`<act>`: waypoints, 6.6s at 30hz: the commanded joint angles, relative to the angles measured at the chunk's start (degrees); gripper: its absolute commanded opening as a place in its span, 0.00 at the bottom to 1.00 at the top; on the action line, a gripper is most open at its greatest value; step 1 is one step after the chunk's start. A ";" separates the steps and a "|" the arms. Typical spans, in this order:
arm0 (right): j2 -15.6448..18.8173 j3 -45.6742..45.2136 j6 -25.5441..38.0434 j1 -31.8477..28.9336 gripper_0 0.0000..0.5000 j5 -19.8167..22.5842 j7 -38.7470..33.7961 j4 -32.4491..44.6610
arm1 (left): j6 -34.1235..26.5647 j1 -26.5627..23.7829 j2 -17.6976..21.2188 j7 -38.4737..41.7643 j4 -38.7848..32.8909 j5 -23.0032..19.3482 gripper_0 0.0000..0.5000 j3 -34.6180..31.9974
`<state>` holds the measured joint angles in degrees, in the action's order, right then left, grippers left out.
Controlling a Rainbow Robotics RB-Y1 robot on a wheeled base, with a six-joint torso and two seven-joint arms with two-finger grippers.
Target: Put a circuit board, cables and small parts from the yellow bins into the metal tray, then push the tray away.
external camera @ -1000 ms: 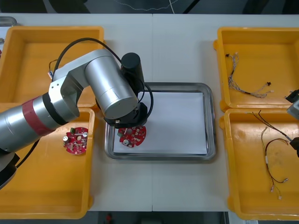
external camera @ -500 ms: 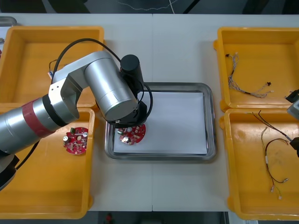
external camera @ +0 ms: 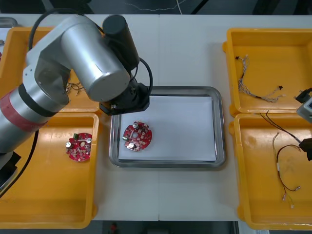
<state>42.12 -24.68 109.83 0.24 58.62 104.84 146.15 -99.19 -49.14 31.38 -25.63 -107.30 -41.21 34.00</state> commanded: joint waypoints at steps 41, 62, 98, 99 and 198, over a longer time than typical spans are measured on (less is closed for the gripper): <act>-1.17 55.09 0.17 32.89 0.00 -18.28 3.62 -5.97 | 1.28 -4.21 17.84 -24.21 30.84 -2.91 1.00 -22.84; -8.11 62.03 -5.41 33.33 0.00 -33.04 7.04 -16.51 | 21.58 -5.26 14.15 -30.71 47.45 -0.19 1.00 -19.41; -8.46 70.64 -18.07 30.08 0.00 -34.89 6.87 -27.50 | 32.39 -5.18 9.49 -29.30 54.22 0.16 1.00 -14.14; -8.46 70.56 -18.07 30.08 0.00 -34.89 6.96 -27.50 | 32.39 -5.18 9.49 -29.30 54.22 0.16 1.00 -14.14; -1.87 13.60 0.17 40.28 1.00 -25.40 8.45 -42.35 | 13.93 -3.15 -4.75 -11.73 17.66 4.73 0.00 2.65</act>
<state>37.38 -9.10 109.83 37.35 33.77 109.55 105.49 -86.36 -51.70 27.98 -38.69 -89.77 -36.50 35.15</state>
